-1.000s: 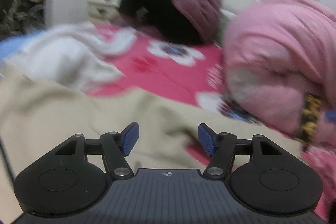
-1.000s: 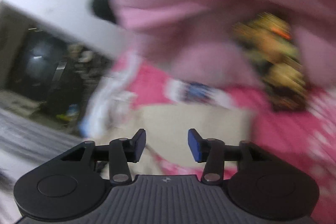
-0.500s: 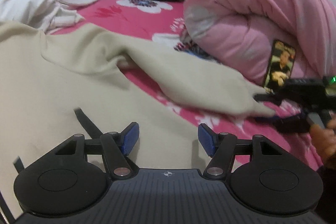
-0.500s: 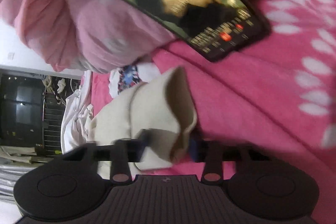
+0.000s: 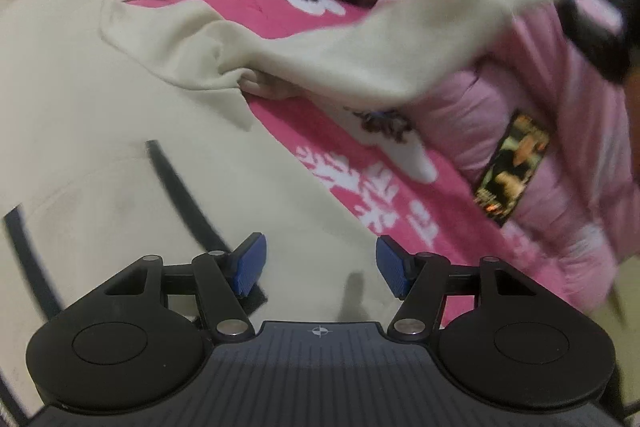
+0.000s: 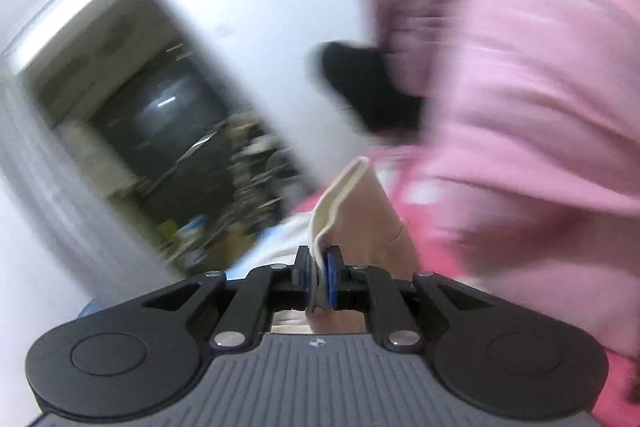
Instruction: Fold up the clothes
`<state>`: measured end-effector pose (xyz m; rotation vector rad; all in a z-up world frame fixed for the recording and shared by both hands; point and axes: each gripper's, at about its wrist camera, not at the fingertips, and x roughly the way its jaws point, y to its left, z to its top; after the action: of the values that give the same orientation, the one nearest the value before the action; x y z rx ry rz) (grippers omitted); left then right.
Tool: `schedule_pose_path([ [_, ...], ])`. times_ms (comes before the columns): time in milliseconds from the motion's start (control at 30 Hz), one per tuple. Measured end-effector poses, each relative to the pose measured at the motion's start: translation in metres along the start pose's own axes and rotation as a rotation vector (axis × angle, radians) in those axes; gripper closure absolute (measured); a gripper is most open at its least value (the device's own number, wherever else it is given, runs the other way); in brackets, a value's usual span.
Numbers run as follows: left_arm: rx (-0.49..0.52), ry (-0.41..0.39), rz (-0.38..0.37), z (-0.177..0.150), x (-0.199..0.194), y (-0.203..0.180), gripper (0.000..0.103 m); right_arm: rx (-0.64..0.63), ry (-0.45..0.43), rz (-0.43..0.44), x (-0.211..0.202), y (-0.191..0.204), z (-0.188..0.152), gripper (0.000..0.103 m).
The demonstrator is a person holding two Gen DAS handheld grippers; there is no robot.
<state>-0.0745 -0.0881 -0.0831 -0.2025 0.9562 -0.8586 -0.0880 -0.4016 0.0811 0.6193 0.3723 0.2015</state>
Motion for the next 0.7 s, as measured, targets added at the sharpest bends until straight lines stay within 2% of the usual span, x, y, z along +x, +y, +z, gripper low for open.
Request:
schedule_pose_path([
  [100, -0.066, -0.047, -0.02, -0.007, -0.037, 0.019, 0.042, -0.133, 0.071, 0.164, 0.02, 0.06, 0.004, 0.093],
  [167, -0.116, -0.1, 0.015, -0.011, -0.072, 0.038, 0.042, -0.236, 0.135, 0.284, 0.039, 0.105, -0.005, 0.093],
  [300, -0.232, -0.212, 0.144, -0.018, -0.15, 0.085, 0.042, -0.394, 0.274, 0.526, 0.064, 0.177, -0.05, 0.094],
  [400, -0.348, -0.259, 0.252, -0.032, -0.207, 0.123, 0.042, -0.449, 0.415, 0.677, 0.064, 0.215, -0.104, 0.094],
  [500, -0.488, -0.293, 0.324, -0.053, -0.25, 0.158, 0.042, -0.428, 0.561, 0.754, 0.072, 0.234, -0.165, 0.094],
  [533, -0.525, -0.308, 0.341, -0.06, -0.257, 0.166, 0.041, -0.434, 0.608, 0.744, 0.076, 0.24, -0.191, 0.094],
  [633, -0.636, -0.354, 0.39, -0.081, -0.279, 0.188, 0.041, -0.387, 0.832, 0.681, 0.096, 0.242, -0.27, 0.086],
  [700, -0.626, -0.352, 0.398, -0.082, -0.278, 0.189, 0.041, -0.327, 0.965, 0.627, 0.108, 0.237, -0.311, 0.082],
])
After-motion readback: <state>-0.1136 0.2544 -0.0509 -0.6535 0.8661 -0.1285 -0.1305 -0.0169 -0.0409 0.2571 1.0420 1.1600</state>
